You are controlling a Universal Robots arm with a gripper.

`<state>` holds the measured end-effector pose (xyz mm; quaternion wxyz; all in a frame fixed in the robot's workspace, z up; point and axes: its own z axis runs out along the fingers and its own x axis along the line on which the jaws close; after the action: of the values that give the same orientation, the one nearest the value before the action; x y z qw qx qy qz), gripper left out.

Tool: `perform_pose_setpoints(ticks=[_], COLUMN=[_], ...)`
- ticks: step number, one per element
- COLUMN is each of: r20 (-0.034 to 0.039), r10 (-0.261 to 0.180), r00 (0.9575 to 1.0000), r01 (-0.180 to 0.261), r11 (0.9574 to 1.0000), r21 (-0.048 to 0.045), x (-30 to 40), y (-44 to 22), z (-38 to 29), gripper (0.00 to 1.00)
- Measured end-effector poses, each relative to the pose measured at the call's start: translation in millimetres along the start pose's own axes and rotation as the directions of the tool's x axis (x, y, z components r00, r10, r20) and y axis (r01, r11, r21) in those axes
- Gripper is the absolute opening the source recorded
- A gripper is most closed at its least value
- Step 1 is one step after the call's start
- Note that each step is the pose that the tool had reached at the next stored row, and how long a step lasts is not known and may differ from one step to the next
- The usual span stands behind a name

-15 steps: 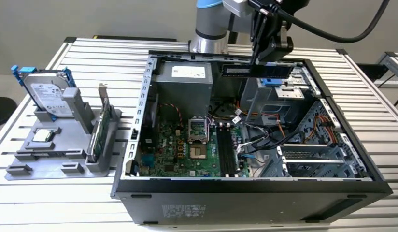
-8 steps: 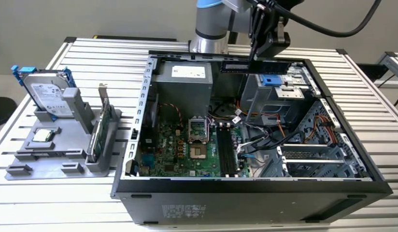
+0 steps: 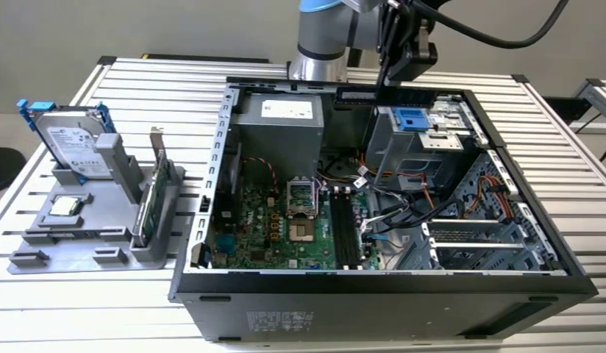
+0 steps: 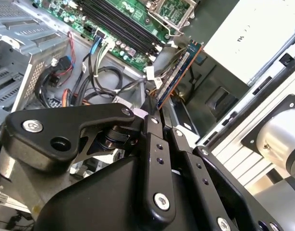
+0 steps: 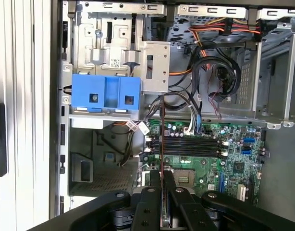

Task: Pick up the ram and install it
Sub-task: 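Insert the ram into the slot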

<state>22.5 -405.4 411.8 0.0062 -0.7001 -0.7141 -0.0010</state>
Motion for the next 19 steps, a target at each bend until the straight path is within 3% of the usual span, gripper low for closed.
perform_pose_setpoints(ticks=[19], r20=[-0.0001], r10=[0.001], r00=[1.0000], r01=[-0.001], r11=[1.0000], r21=[0.0000], x=[3.9], y=[0.1], z=[0.1], gripper=[0.00])
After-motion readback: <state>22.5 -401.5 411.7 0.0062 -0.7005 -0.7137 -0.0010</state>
